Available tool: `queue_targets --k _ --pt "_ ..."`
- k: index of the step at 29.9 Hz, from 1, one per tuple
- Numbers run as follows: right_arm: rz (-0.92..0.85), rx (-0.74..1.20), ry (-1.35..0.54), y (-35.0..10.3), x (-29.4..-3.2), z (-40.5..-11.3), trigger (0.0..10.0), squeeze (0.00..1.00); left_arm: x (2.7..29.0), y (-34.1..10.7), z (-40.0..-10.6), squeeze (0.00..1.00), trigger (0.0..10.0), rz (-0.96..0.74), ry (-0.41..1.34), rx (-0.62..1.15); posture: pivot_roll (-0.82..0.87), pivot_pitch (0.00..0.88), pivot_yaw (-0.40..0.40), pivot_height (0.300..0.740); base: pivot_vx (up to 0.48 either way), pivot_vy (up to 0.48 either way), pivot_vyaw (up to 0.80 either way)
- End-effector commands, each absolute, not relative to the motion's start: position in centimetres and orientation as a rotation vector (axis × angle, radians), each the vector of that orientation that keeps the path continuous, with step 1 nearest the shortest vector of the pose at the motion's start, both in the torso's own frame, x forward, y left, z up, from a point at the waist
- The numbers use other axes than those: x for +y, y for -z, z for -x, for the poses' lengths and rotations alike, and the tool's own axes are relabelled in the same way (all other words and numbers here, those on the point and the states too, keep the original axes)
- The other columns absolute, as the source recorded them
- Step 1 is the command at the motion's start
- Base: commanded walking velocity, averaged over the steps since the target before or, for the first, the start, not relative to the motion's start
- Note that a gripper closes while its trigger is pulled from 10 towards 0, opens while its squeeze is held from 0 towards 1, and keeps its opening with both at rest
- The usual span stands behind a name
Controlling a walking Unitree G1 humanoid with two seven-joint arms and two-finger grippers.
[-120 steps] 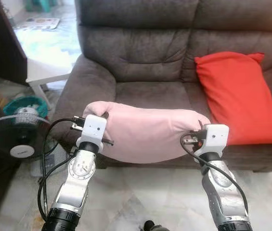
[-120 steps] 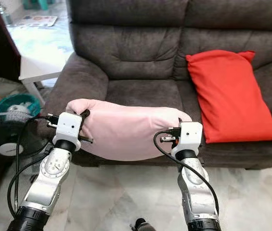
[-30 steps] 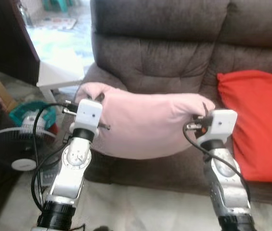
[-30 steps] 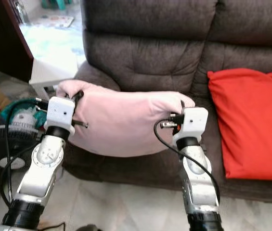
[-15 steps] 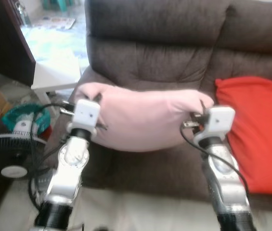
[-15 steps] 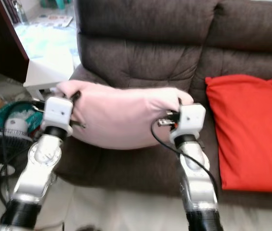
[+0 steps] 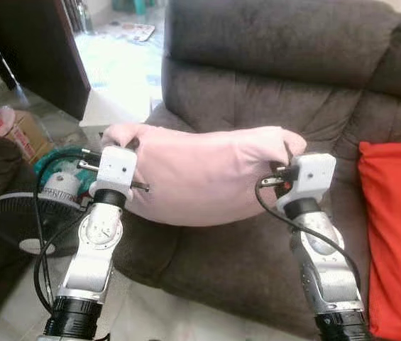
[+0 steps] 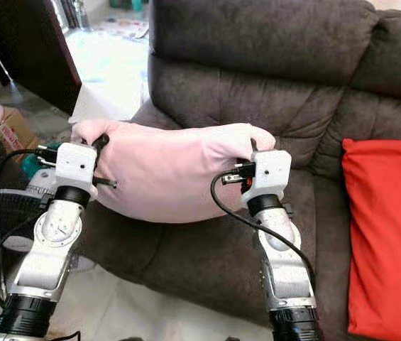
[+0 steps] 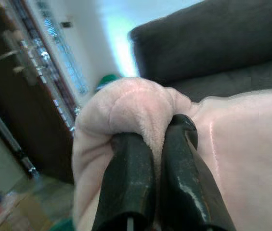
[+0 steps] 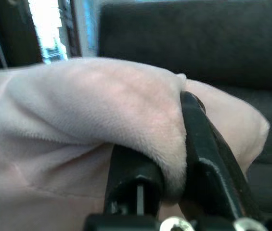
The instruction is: Move the pillow to the sofa from floor
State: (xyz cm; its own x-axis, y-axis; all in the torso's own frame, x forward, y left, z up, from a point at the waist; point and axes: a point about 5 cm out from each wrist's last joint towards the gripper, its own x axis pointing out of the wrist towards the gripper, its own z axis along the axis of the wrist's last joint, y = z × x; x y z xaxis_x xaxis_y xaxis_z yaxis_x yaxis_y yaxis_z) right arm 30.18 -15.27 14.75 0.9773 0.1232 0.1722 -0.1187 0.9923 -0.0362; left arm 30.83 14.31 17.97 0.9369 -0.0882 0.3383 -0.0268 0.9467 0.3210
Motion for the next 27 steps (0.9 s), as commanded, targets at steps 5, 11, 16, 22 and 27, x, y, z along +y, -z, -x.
queue_targets --k 5,11,16,22,27 --pt "0.01 -0.255 -0.132 -16.56 -15.0 -30.3 10.0 0.0 14.36 -19.33 -30.82 0.0 10.0 -0.329 0.031 -0.413 0.13 0.092 -0.024 0.74 0.287 0.0 0.0" --pt "0.012 -0.249 -0.13 -16.48 -15.02 -30.35 10.0 0.0 14.3 -19.25 -30.83 0.0 10.0 -0.327 0.037 -0.412 0.13 0.094 -0.024 0.74 0.285 0.0 0.0" --pt "0.013 -0.244 -0.131 -16.43 -15.04 -30.35 10.0 0.0 14.27 -19.27 -30.83 0.0 10.0 -0.326 0.037 -0.412 0.13 0.095 -0.024 0.74 0.286 0.0 0.0" --pt "0.017 -0.242 -0.134 -16.41 -15.03 -30.36 10.0 0.0 14.24 -19.22 -30.84 0.0 10.0 -0.325 0.04 -0.41 0.13 0.095 -0.024 0.74 0.287 0.0 0.0" --pt "0.025 -0.239 -0.13 -16.45 -15.14 -30.4 10.0 0.0 14.11 -19.17 -30.85 0.0 10.0 -0.323 0.046 -0.407 0.13 0.095 -0.024 0.74 0.286 0.0 0.0"
